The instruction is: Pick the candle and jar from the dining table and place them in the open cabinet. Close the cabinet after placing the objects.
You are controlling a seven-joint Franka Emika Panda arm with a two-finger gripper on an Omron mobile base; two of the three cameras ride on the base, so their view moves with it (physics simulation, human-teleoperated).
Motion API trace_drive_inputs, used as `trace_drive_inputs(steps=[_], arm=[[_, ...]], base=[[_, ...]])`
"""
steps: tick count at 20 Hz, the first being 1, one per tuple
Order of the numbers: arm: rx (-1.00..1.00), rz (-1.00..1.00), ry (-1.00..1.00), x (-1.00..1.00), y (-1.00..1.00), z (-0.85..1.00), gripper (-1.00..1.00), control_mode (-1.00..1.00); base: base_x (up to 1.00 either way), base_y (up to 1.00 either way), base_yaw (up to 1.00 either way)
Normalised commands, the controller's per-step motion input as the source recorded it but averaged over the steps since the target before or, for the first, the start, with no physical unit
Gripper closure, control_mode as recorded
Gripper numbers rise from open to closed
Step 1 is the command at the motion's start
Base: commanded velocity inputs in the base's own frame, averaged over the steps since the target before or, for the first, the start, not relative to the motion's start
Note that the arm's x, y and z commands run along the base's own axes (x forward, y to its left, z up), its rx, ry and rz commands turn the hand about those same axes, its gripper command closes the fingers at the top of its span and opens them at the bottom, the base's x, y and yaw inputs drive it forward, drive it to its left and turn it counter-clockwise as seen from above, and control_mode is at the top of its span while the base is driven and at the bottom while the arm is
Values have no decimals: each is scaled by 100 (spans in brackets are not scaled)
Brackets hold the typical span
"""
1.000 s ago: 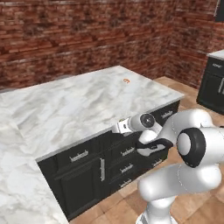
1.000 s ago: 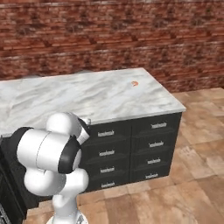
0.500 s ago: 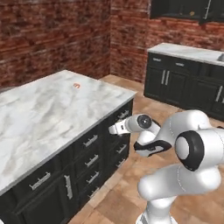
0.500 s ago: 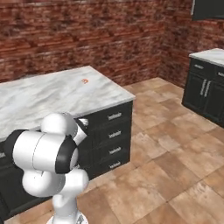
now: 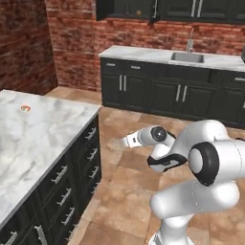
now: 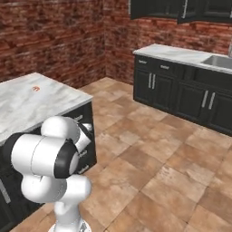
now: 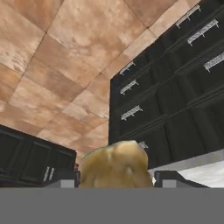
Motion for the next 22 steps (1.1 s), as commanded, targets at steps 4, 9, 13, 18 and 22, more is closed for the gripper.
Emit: trace_drive_inputs(steps=[4, 9, 13, 18, 22], arm=[[0, 0, 0, 0, 0, 0, 100, 100], [0, 0, 0, 0, 0, 0, 100, 100], [0, 0, 0, 0, 0, 0, 100, 100], [0, 0, 0, 0, 0, 0, 100, 100], [0, 0, 0, 0, 0, 0, 100, 100]], base=[[73, -1, -44], [100, -6, -39], [100, 0, -34], [100, 2, -30], [100, 20, -25]])
